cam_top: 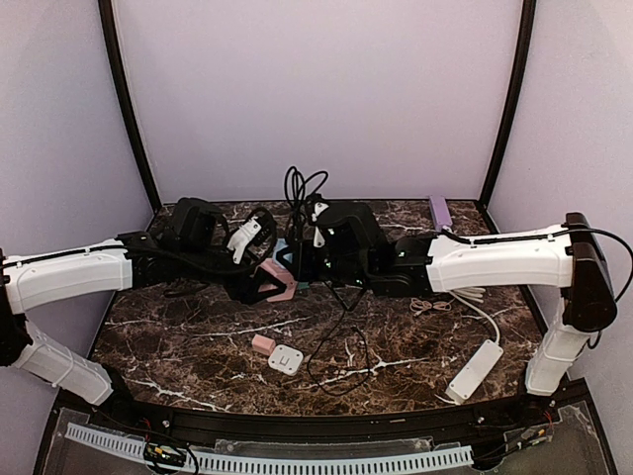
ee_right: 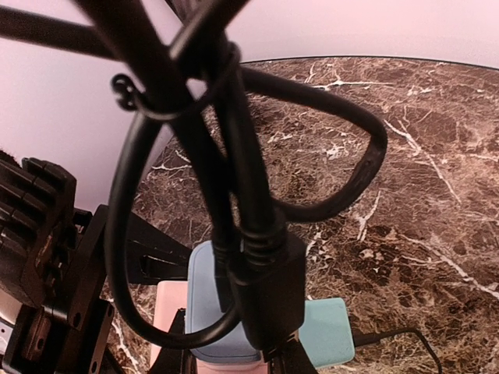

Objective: Pull the plug off the socket

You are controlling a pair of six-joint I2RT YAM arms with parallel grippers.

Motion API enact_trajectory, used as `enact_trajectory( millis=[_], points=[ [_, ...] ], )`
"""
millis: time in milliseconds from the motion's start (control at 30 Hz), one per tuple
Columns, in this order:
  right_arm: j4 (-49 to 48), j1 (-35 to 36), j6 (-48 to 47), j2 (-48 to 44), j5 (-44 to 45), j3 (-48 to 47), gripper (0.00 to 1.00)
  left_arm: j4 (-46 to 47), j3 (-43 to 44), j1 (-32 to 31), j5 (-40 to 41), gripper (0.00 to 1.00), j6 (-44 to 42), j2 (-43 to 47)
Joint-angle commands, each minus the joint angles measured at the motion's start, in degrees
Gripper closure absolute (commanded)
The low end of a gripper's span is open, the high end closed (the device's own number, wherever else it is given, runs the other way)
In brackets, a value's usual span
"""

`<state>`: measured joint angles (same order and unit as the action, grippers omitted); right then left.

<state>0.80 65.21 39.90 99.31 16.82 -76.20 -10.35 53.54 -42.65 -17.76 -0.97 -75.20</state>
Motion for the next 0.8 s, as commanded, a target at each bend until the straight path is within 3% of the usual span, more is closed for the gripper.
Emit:
enact_trajectory(
  millis=[0,300,767],
  points=[
    [-8.3,-2.8,4.6,-3.0,-6.8,3.8,1.00,0.6,0.2,-0.1,-1.8,0.79,-0.9,1.3],
    [-7.6,-2.6,3.7,-2.2,-6.2,2.4,1.00,0.7,0.4,-0.1,-1.3,0.86,-1.0,1.0],
    [4.6,3.5,-5.1,1.6,10.0,-7.3,1.00,-0.2,1.0,0.0,-0.3,0.91,-0.7,-0.1]
  ],
)
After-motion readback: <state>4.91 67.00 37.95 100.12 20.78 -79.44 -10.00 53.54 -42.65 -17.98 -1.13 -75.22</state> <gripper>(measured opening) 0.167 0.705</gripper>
